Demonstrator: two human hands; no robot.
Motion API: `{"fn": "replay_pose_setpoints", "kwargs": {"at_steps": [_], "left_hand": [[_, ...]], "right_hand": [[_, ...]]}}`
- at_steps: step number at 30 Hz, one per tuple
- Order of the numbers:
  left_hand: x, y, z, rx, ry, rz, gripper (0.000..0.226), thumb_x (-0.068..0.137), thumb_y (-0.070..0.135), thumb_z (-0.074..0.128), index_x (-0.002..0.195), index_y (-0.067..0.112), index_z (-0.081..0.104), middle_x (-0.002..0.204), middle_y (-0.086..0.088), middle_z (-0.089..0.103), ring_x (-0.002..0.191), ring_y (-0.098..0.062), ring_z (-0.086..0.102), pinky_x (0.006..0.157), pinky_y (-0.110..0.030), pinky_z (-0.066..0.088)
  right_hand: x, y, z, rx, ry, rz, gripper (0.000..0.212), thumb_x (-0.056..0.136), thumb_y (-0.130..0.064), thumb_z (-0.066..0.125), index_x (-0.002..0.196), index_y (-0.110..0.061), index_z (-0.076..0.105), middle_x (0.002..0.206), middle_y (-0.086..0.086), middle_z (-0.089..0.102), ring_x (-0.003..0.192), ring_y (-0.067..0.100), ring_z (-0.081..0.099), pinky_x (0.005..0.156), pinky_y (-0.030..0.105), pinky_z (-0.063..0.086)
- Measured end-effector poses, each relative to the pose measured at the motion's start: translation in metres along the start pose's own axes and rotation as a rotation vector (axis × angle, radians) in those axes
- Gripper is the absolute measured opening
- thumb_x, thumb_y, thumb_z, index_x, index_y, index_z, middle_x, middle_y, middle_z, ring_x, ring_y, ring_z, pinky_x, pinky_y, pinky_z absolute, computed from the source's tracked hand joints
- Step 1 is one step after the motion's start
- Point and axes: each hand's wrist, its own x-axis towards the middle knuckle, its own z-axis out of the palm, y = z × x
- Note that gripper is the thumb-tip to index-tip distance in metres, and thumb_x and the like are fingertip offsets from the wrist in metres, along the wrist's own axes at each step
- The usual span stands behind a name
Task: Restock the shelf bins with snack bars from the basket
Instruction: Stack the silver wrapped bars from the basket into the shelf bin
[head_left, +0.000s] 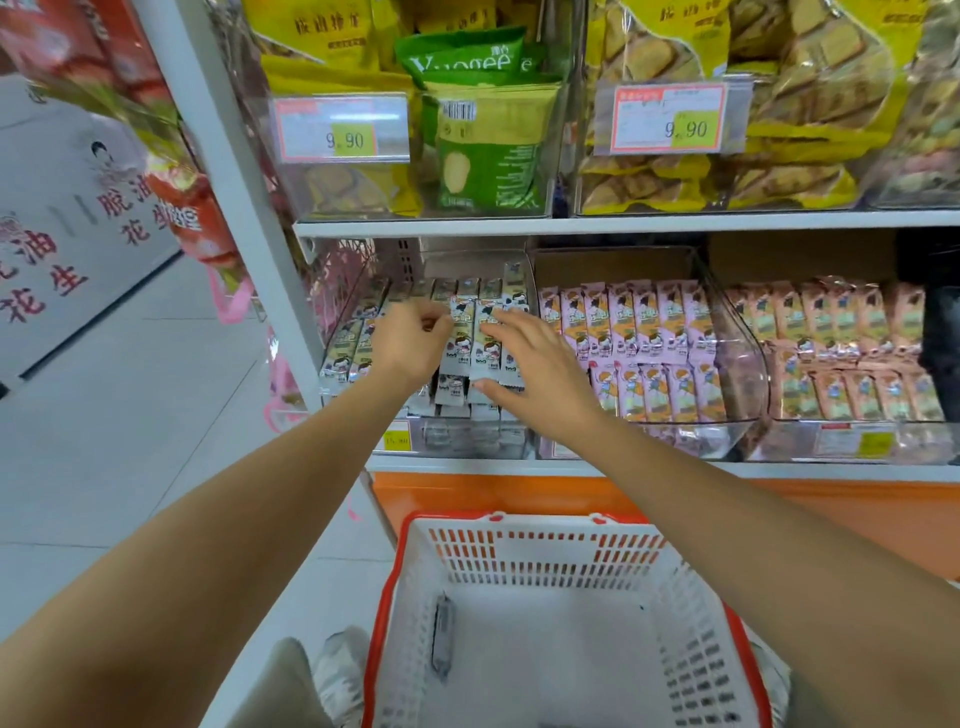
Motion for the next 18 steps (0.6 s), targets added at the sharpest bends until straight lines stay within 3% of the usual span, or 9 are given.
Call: {"fn": "replay_pose_setpoints", "kwargs": {"at_steps": [2,6,9,11,13,16,18], "left_hand": [[0.000,-0.004,0.000,0.012,-0.079,0.018,0.033,0.100,0.019,0.050,0.128,0.008,0.061,0.123,-0.008,0.065,0.113,-0.023,0.059,0.096,-0.030,0.045],[-0.015,-0.008,0.000,0.018,-0.159,0.090,0.029,0.101,0.017,0.045,0.127,0.011,0.055,0.095,-0.002,0.053,0.092,-0.019,0.049,0.083,-0.030,0.039],[-0.044,-0.019,0.007,0.018,0.090,0.235,0.036,0.096,0.011,0.047,0.132,0.011,0.052,0.122,-0.008,0.053,0.116,-0.022,0.045,0.098,-0.037,0.042],[-0.072,-0.030,0.015,0.005,0.262,0.336,0.031,0.089,0.005,0.048,0.118,0.010,0.057,0.115,-0.005,0.051,0.110,-0.018,0.044,0.093,-0.032,0.040],[-0.101,-0.043,0.027,0.033,0.309,0.386,0.024,0.082,0.002,0.049,0.105,0.009,0.055,0.104,-0.004,0.050,0.098,-0.016,0.043,0.083,-0.027,0.035],[-0.139,-0.077,0.057,0.096,0.179,0.365,0.019,0.079,0.009,0.047,0.097,0.011,0.052,0.095,-0.004,0.050,0.089,-0.017,0.043,0.074,-0.029,0.034],[-0.158,-0.104,0.084,0.163,-0.043,0.307,0.020,0.081,0.016,0.045,0.097,0.013,0.056,0.094,-0.004,0.054,0.087,-0.023,0.050,0.073,-0.036,0.039]], "right_hand": [[0.001,0.002,0.000,0.012,-0.008,0.007,0.064,0.093,-0.046,0.059,0.148,-0.023,0.035,0.158,0.000,0.026,0.147,0.020,0.017,0.119,0.048,0.020],[-0.001,-0.001,-0.002,-0.001,-0.017,-0.008,0.065,0.094,-0.043,0.058,0.150,-0.021,0.032,0.161,0.001,0.020,0.149,0.020,0.013,0.121,0.046,0.013],[-0.015,-0.008,-0.003,0.003,0.119,-0.068,0.059,0.095,-0.039,0.055,0.147,-0.017,0.038,0.158,0.003,0.026,0.147,0.021,0.020,0.117,0.039,0.013],[-0.033,-0.014,0.000,0.035,0.235,-0.142,0.046,0.094,-0.033,0.052,0.137,-0.014,0.049,0.146,0.005,0.044,0.138,0.022,0.035,0.113,0.038,0.022],[-0.055,-0.021,0.007,0.070,0.280,-0.203,0.035,0.092,-0.026,0.050,0.123,-0.011,0.058,0.128,0.005,0.056,0.124,0.022,0.046,0.105,0.036,0.029],[-0.089,-0.020,0.030,0.087,0.186,-0.219,0.027,0.089,-0.022,0.047,0.108,-0.010,0.062,0.107,0.004,0.060,0.107,0.020,0.050,0.093,0.032,0.033],[-0.114,-0.009,0.053,0.083,0.065,-0.153,0.023,0.088,-0.021,0.047,0.103,-0.012,0.062,0.101,0.002,0.060,0.099,0.020,0.052,0.085,0.030,0.033]]}}
